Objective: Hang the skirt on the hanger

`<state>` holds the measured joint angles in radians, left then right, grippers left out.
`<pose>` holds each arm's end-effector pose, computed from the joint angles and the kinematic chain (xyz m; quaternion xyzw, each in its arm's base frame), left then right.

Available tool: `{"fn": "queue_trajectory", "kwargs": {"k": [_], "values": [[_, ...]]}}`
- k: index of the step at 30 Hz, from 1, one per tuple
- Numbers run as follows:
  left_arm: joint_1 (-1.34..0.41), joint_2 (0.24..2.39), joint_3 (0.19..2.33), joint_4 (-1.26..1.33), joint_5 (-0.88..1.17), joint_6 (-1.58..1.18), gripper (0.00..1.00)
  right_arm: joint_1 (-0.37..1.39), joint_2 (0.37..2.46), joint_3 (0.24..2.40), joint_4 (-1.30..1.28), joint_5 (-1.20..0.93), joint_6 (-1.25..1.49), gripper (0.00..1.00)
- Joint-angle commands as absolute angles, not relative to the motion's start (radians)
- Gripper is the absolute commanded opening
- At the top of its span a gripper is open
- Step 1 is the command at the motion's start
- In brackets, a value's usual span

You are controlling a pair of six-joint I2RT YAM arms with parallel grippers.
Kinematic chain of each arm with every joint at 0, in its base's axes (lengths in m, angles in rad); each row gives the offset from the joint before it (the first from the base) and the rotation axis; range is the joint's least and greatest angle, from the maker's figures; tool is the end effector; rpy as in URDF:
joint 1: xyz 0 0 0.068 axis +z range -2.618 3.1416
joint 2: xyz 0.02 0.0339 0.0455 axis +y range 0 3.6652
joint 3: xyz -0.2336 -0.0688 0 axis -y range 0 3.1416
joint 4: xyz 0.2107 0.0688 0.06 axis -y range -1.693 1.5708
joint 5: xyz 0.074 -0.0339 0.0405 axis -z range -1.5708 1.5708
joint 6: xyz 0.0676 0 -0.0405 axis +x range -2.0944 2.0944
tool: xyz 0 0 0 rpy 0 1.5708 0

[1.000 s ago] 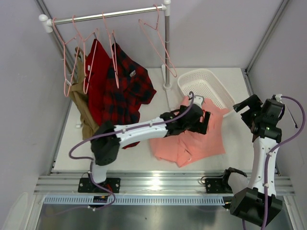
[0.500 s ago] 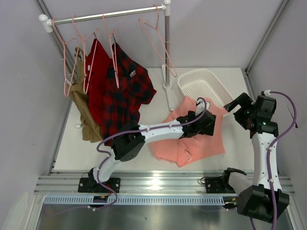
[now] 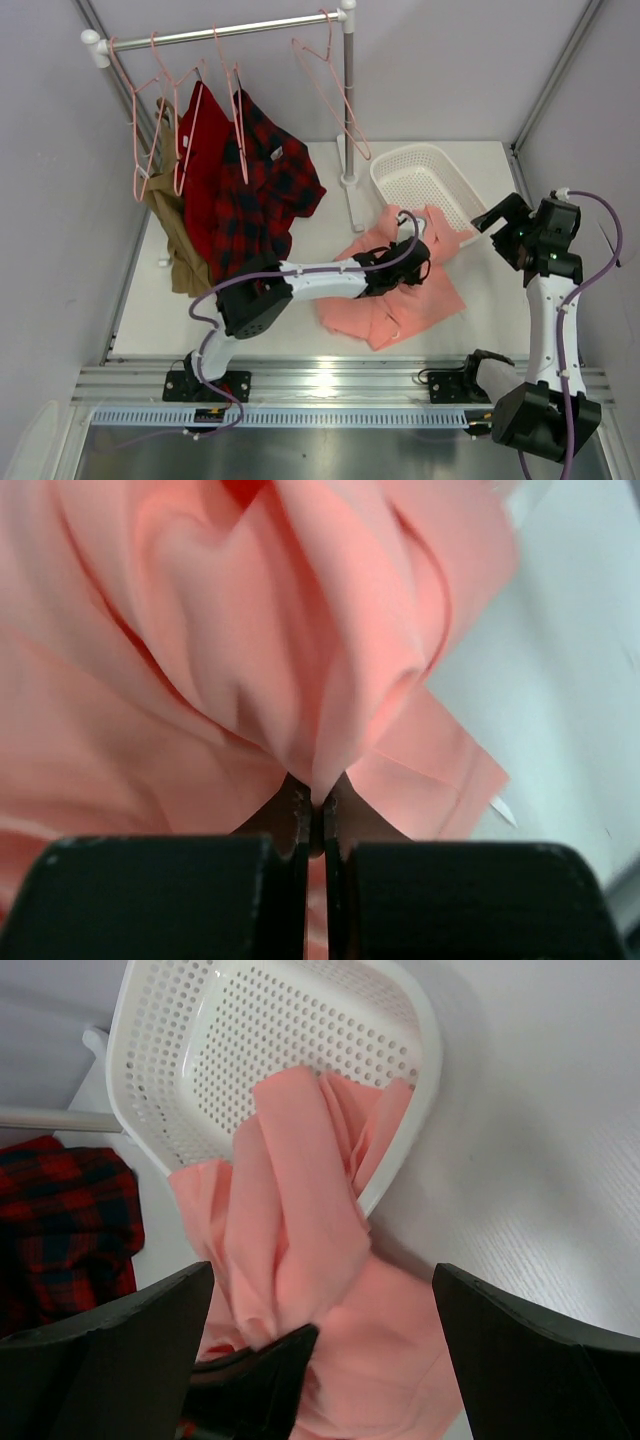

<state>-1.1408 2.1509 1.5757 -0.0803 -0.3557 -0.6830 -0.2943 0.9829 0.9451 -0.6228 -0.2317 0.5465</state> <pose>0.2158 -0.4141 0.1609 0.1242 0.8777 -0.2467 0.3917 0.2090 -0.0471 0.2741 0.3177 0.8352 0.1579 0.4201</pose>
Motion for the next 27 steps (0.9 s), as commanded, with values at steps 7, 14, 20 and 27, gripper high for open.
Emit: {"fn": "queue_trajectory", "kwargs": {"k": [7,14,20,27], "values": [[-1.077,1.585,1.289,0.038,-0.301,-0.551,0.0,-0.279,1.002,0.946,-0.503,-0.189,0.565,0.99],[-1.028,1.341,1.031,-0.106,-0.339,-0.586,0.0,-0.155,1.097,0.898,-0.417,-0.054,0.597,0.94],[-0.957,1.169,0.833,-0.179,-0.361,-0.629,0.0,-0.083,1.263,0.868,-0.31,0.058,0.626,0.89],[-0.945,1.176,0.746,-0.18,-0.318,-0.632,0.0,-0.08,1.419,0.9,-0.242,0.136,0.647,0.64]]}}
